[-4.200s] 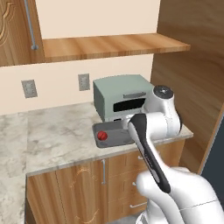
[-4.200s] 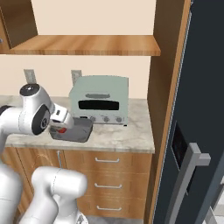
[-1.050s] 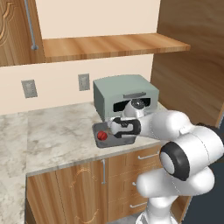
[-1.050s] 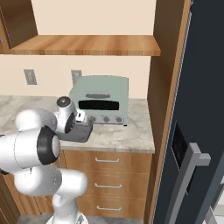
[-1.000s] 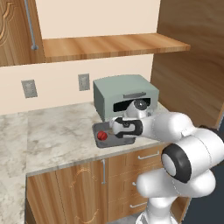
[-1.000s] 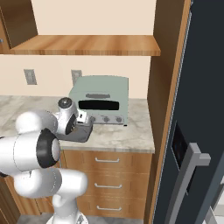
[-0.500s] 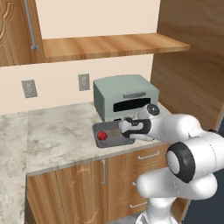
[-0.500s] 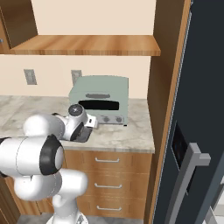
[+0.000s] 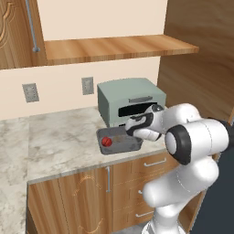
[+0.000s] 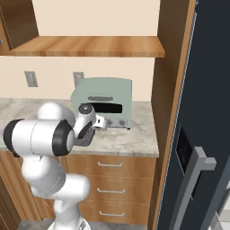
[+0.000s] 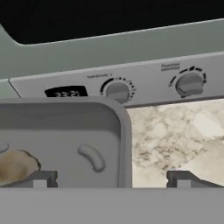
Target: Take the bell pepper and garlic out of the freezer and place them in the tupperware container on the counter. Then put the tupperware containing the vegetables back in the freezer.
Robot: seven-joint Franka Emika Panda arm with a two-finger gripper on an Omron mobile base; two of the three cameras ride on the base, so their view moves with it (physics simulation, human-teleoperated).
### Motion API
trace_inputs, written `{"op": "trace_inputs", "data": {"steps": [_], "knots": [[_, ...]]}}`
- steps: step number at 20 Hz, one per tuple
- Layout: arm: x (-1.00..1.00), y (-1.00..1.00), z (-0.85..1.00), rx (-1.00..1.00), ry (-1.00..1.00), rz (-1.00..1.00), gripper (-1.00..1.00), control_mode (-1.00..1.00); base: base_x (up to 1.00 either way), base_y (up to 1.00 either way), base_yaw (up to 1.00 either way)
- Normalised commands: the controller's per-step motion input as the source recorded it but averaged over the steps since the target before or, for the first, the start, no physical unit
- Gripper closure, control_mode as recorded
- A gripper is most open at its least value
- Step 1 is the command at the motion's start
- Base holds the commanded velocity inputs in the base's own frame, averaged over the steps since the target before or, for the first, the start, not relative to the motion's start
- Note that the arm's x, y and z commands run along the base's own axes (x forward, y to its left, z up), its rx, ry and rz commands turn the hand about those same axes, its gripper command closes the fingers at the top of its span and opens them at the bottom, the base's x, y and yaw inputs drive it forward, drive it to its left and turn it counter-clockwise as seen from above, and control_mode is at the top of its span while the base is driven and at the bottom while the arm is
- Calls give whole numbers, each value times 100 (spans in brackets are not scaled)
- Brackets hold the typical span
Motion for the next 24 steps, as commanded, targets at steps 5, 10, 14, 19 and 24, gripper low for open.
{"op": "trace_inputs", "data": {"steps": [5, 10, 14, 19, 24], "knots": [[19, 0, -44, 0, 10, 0, -100, -100, 0, 0, 0], [34, 0, -26, 1, 8, 0, -100, -100, 0, 0, 0], [36, 0, -29, 1, 11, 0, -100, -100, 0, 0, 0], [5, 0, -20, 1, 5, 0, -100, -100, 0, 0, 0], [-16, 0, 0, 3, 0, 0, -100, -100, 0, 0, 0]]}}
